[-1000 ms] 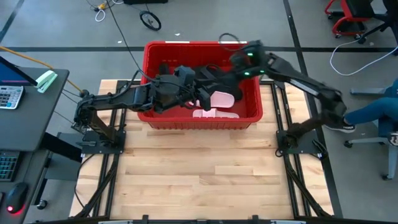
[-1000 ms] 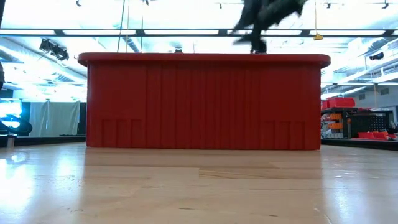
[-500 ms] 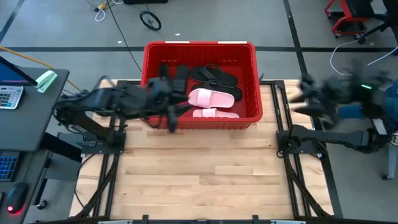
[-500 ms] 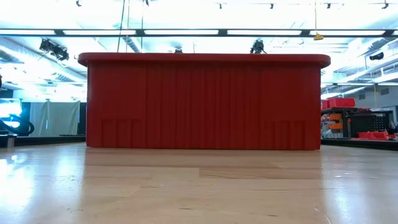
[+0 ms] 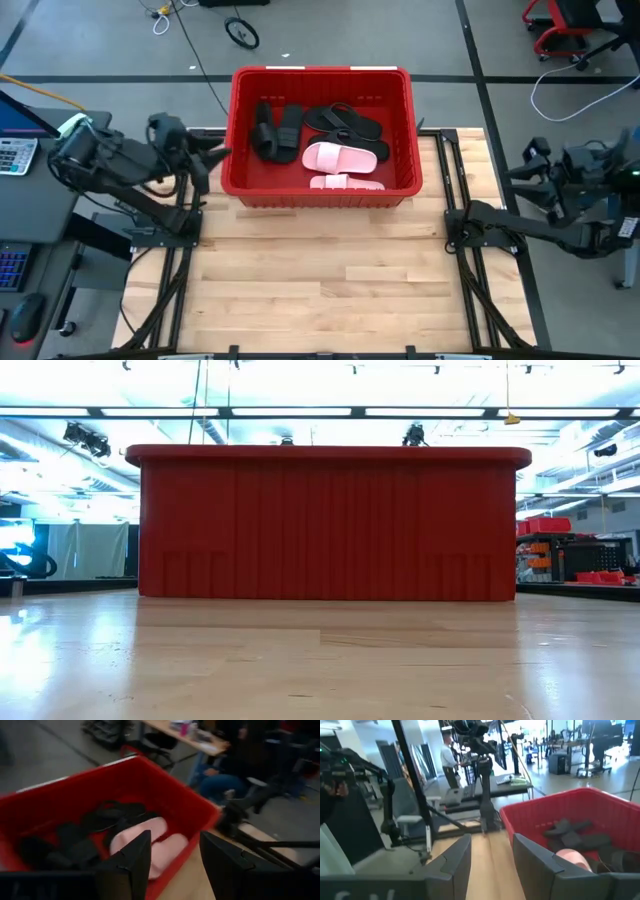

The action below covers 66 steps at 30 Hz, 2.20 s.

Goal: Pick and place slides into bin
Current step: Return to home position

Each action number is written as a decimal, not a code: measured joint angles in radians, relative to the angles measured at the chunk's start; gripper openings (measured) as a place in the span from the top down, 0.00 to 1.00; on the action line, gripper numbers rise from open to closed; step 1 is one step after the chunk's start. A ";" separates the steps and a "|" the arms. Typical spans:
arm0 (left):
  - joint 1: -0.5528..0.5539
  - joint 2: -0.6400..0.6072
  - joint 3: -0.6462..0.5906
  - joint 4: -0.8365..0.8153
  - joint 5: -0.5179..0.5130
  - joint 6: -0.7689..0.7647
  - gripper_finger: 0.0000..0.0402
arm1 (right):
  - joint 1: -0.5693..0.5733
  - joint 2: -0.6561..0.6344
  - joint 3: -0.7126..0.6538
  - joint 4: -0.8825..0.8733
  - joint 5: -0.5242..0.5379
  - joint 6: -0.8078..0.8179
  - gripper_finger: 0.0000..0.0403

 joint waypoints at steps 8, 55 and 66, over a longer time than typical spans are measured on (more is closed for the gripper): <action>-0.126 -0.188 -0.387 -0.001 -0.352 -0.315 0.57 | 0.000 -0.012 -0.191 0.135 -0.045 -0.035 0.63; -0.320 -0.600 -1.499 1.655 0.293 0.669 0.57 | 0.000 -0.341 -0.977 0.878 -0.191 0.221 0.63; -0.308 -0.613 -1.666 1.813 0.289 0.636 0.57 | 0.001 -0.341 -1.079 0.929 -0.190 0.201 0.63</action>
